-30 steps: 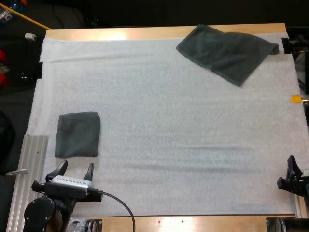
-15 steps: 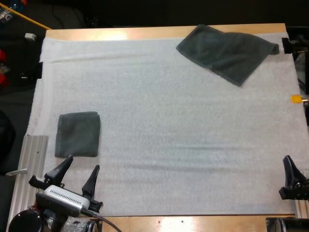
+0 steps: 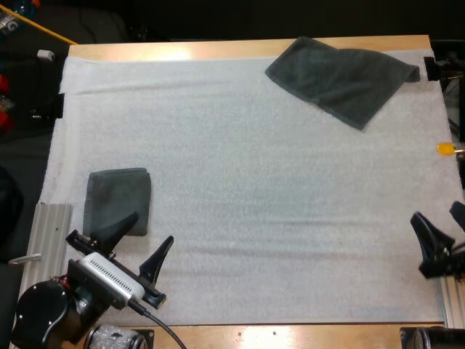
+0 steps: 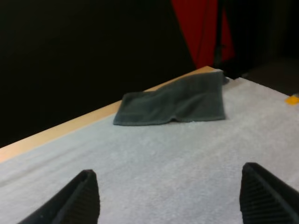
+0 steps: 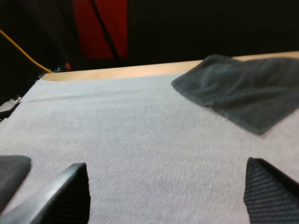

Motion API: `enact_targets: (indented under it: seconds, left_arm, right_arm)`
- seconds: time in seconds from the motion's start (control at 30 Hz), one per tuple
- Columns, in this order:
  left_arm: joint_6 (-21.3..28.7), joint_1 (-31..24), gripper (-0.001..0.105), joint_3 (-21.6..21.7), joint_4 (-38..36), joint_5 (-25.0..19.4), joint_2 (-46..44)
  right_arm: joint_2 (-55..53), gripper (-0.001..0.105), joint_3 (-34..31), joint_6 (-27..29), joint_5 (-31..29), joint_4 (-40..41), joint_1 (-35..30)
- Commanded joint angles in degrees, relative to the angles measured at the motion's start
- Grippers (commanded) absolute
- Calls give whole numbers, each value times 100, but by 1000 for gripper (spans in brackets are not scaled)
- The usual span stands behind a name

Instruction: Pick towel from pile, fold and stack

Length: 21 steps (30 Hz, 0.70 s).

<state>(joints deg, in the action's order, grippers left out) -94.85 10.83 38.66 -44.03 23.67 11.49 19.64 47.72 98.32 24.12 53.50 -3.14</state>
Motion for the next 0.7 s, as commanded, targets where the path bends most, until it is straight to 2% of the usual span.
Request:
enact_targets:
  seconds: [0.0,0.13,0.27,0.37,0.57,0.67]
  left_arm:
    - [3,33,61,37,104,110,52]
    - [-17,33,61,37,101,311,132]
    - [-17,33,61,37,107,315,130]
    - [-17,33,61,37,107,315,130]
    - [-17,33,61,37,107,315,130]
    - [-17,33,61,37,107,315,130]
  right_arm:
    - [163,67,36,-92,61,-150,17]
    - [848,67,36,-595,12,-578,17]
    - [1568,67,36,-1374,-124,-1143,17]
    - [2104,67,82,-1744,-125,-1402,17]
    - [3231,67,542,-1888,-162,-1442,17]
    - [3732,67,858,-1932,-540,-1442,144]
